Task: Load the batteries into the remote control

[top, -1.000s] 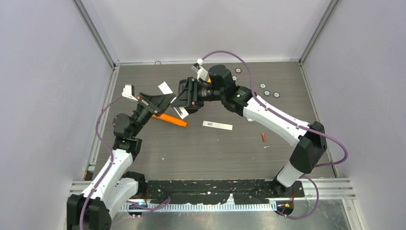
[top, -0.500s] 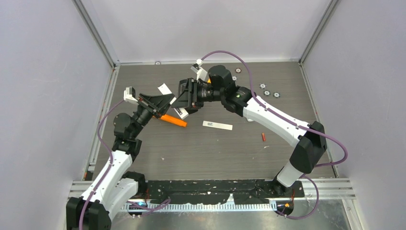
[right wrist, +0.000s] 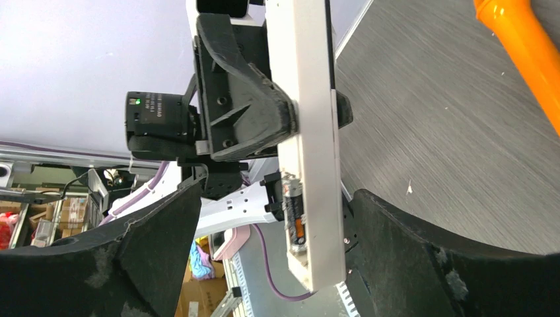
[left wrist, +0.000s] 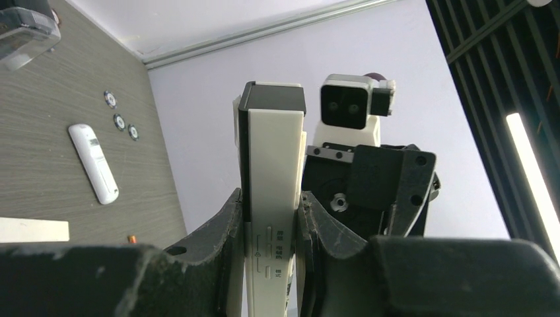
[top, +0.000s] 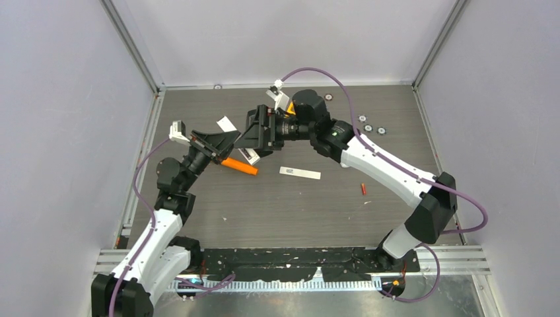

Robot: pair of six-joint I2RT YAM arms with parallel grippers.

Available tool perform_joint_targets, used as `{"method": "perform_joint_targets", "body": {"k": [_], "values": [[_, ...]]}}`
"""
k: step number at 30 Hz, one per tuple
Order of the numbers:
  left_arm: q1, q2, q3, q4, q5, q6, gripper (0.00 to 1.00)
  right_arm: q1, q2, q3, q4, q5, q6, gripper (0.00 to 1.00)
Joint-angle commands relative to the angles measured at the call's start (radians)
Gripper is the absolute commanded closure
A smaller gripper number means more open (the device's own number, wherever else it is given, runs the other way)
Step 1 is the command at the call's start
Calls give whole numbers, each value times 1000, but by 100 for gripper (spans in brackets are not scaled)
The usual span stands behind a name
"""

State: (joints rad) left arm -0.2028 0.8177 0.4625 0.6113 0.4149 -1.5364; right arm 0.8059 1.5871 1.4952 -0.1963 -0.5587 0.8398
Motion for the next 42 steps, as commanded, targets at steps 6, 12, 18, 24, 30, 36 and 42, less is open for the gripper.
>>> {"method": "perform_joint_targets", "body": {"k": [6,12,18,24,30,36,42], "values": [[1,-35,13,43,64,155,100,-98,-178,-98,-10,66,-90,10],[1,-37,42,75,138,249,100,-124,-254,-114,-130,101,-299,12],[2,-8,75,129,210,239,100,-54,-213,-79,-108,-43,-422,11],[1,10,89,191,248,225,100,10,-152,-42,-63,-56,-420,18],[2,26,91,226,273,209,100,19,-109,-19,-48,-68,-405,35],[0,38,94,253,296,204,100,19,-95,-16,-25,-62,-384,44],[2,51,95,274,310,205,100,18,-96,-18,-9,-58,-372,41]]}}
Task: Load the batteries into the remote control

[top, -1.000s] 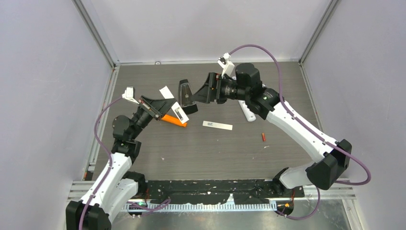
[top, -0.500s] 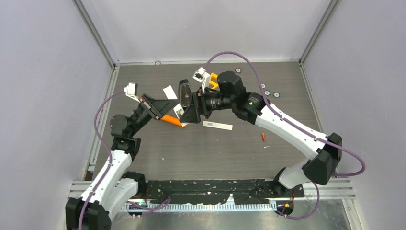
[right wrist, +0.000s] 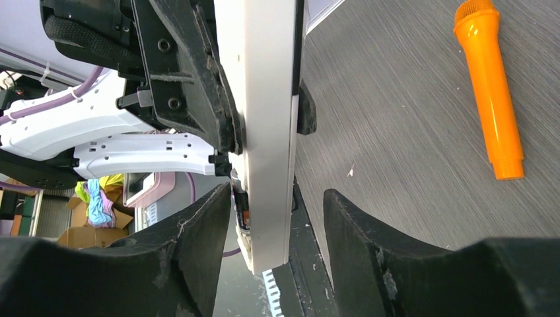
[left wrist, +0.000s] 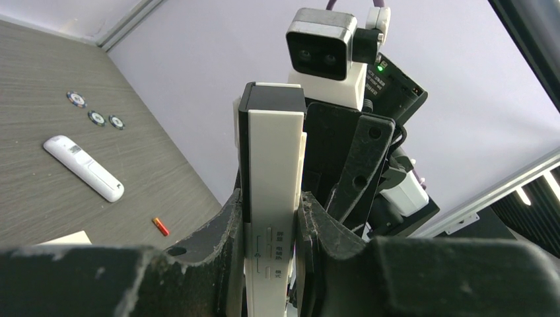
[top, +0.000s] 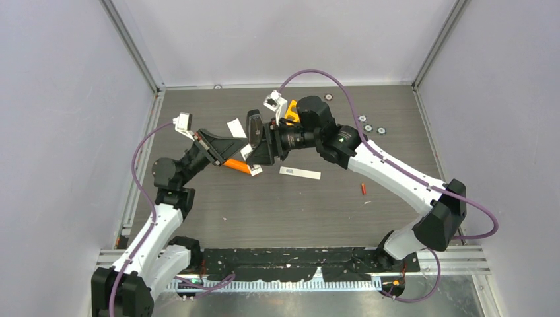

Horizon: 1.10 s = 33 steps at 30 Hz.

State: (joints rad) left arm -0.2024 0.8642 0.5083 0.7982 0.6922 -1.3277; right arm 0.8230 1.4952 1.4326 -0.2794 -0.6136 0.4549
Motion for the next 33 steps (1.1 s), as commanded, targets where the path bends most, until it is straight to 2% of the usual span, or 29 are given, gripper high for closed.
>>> {"method": "perform_joint_targets", "body": {"k": [1,5,15,20,22,24,25,28,30,33], "values": [[0,5,49,90,33,-4,100,0,-5,44,78,-2,16,41],[1,10,49,99,35,-6,100,-4,-14,34,96,9,33,43],[1,15,52,107,27,-13,100,-8,16,37,93,-7,40,71],[1,16,49,113,20,-19,100,-8,30,48,72,-10,30,76],[1,15,50,112,20,-19,100,-8,32,52,65,-2,36,70],[1,16,47,111,19,-18,100,-9,31,61,57,11,43,55],[1,15,45,109,18,-16,100,-10,25,61,56,15,51,44],[1,14,40,100,13,-6,100,-33,-3,46,73,22,81,28],[4,14,32,95,10,-3,100,-55,-27,28,84,25,100,22],[7,14,25,84,6,5,100,-93,-68,-8,86,45,122,19]]}}
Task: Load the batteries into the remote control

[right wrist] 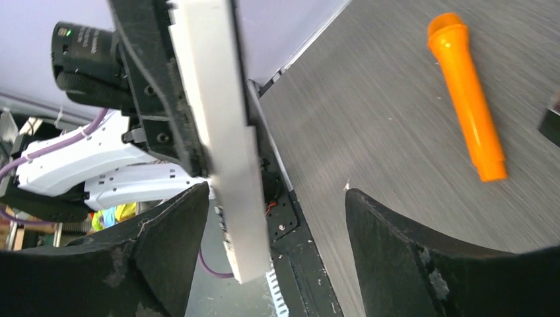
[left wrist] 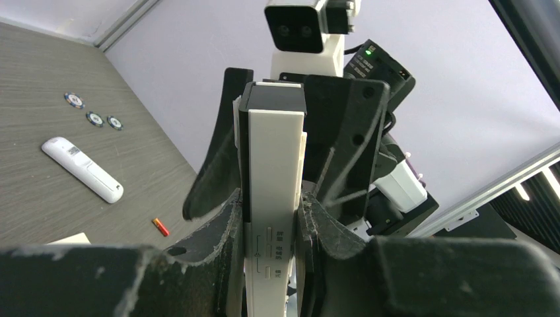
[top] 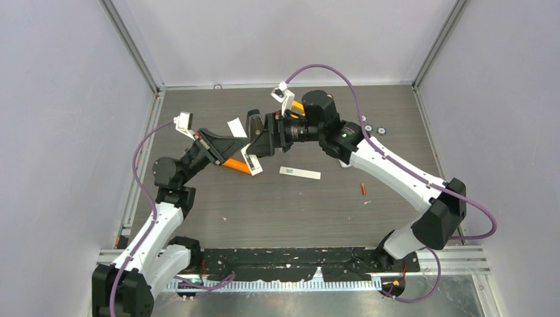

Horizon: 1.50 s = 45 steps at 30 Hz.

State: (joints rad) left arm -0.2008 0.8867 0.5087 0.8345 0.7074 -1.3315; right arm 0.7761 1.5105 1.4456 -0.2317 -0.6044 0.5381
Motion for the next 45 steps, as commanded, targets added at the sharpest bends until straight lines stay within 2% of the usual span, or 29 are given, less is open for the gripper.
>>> {"method": "perform_joint_targets", "body": {"k": [1,5,7,10,12,14,20,27,32,38,40,45], "values": [[8,-10,22,37,-11,15,100,-71,-112,-52,38,47,56,19],[12,-18,13,-28,-19,52,100,-181,-204,-187,-36,194,76,21],[12,-26,13,-75,-22,79,100,-240,-228,-242,-168,353,47,25],[12,-38,11,-117,-24,114,100,-312,-254,-328,-351,706,14,26],[12,-45,15,-142,-22,134,100,-351,-286,-439,-381,843,4,26],[12,-49,17,-163,-22,146,100,-404,-303,-508,-384,891,1,26],[12,-43,14,-150,-21,151,100,-513,-251,-614,-375,891,-20,32],[12,-34,18,-143,-23,148,100,-547,-183,-677,-327,878,-22,35],[13,-34,15,-135,-26,143,100,-572,-131,-713,-292,833,-29,44],[19,-34,9,-120,-31,133,100,-592,-103,-746,-253,779,-39,44],[21,-34,9,-116,-33,129,100,-596,-92,-746,-247,772,-44,48],[26,-33,5,-115,-34,125,100,-597,-88,-751,-240,780,-53,76]]}}
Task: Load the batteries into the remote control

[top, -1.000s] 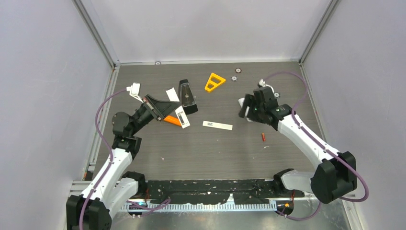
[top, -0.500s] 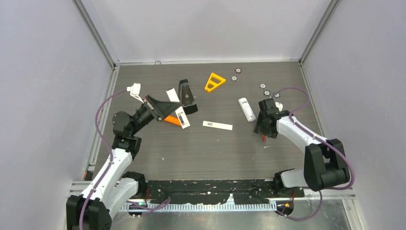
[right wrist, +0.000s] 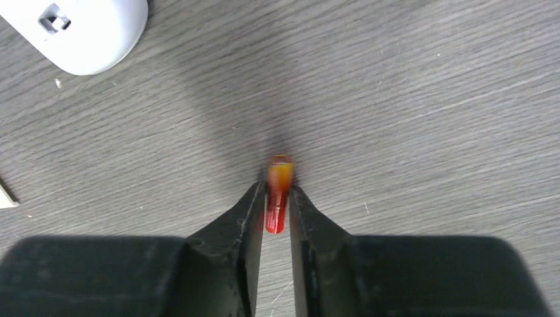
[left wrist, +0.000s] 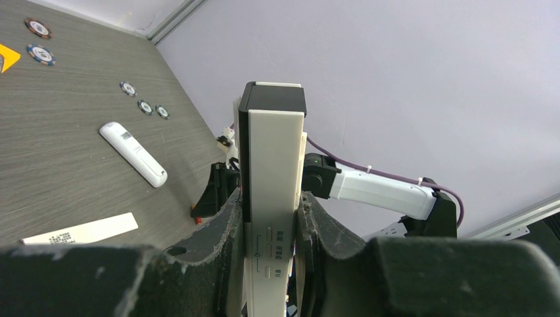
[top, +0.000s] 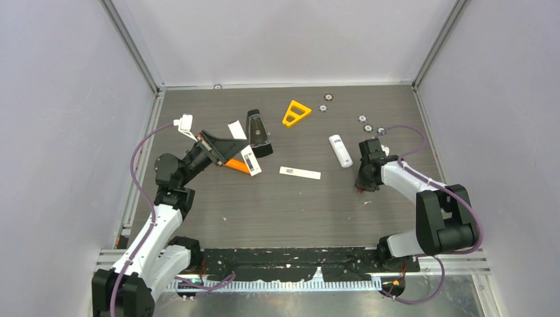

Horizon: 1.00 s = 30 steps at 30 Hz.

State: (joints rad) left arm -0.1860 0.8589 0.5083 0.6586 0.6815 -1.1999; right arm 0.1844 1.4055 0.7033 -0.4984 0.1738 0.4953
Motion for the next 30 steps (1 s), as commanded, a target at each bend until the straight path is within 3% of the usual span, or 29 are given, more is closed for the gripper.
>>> {"method": "perform_joint_targets", "body": {"k": [1,7,11,19,24,30], "values": [[15,-4,6,60,-7,-9,100,-5,15,-9,26,2,-12,78],[25,0,14,61,-4,-18,100,-5,13,-2,36,-27,-29,94],[25,4,12,61,4,-23,100,-3,-40,-2,87,-124,-58,95],[24,43,24,31,33,-26,100,49,-239,49,309,-600,-116,95],[25,57,28,36,65,-23,100,173,-384,41,578,-844,-109,94],[25,64,17,44,100,-18,100,351,-419,152,588,-931,-241,95]]}}
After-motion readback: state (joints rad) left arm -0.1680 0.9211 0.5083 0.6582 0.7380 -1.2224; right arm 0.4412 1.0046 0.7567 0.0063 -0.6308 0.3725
